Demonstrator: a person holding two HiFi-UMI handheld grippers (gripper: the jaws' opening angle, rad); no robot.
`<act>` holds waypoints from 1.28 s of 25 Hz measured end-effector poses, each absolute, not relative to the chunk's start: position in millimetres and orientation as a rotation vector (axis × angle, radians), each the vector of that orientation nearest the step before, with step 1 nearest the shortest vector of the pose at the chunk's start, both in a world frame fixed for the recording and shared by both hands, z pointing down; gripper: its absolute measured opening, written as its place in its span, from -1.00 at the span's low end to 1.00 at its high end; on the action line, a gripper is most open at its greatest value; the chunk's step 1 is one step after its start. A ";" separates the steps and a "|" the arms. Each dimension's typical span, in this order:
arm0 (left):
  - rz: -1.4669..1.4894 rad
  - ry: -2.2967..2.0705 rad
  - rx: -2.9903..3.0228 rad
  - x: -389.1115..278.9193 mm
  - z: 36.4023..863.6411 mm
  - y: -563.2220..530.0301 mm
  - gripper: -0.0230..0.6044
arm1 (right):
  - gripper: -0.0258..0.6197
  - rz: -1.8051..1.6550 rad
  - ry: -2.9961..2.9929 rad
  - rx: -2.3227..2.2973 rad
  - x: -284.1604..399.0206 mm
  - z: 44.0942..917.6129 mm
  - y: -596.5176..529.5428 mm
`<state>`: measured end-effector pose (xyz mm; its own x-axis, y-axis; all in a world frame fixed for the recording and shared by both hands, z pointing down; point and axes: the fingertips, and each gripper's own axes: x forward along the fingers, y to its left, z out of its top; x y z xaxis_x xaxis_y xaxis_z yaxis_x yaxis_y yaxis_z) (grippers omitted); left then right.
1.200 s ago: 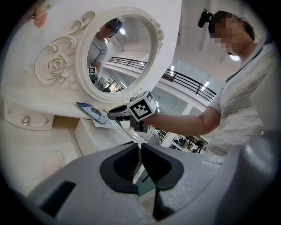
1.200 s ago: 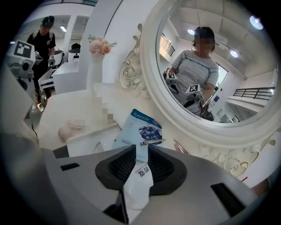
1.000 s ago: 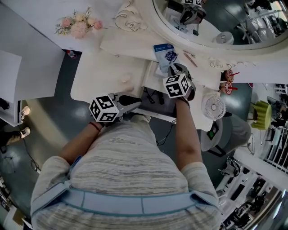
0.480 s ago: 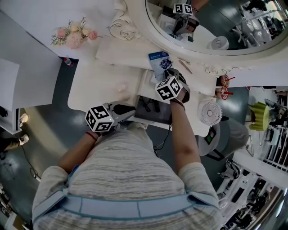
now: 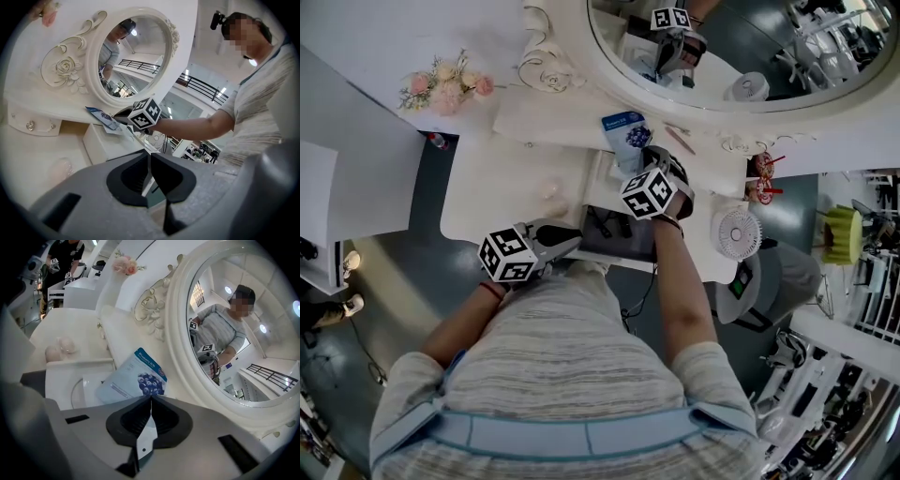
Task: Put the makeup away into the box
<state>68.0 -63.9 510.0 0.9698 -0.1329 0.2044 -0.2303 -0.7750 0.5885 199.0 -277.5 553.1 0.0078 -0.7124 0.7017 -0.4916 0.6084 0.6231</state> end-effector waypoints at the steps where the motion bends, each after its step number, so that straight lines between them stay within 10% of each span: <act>1: 0.200 -0.249 2.469 69.1 509.1 -63.6 -0.87 | -0.88 -0.241 -1.642 1.033 200.9 549.1 -276.5; 32: 0.270 0.035 2.544 105.8 501.1 -28.6 -0.87 | -0.89 -0.063 -1.630 1.283 237.1 540.8 -73.4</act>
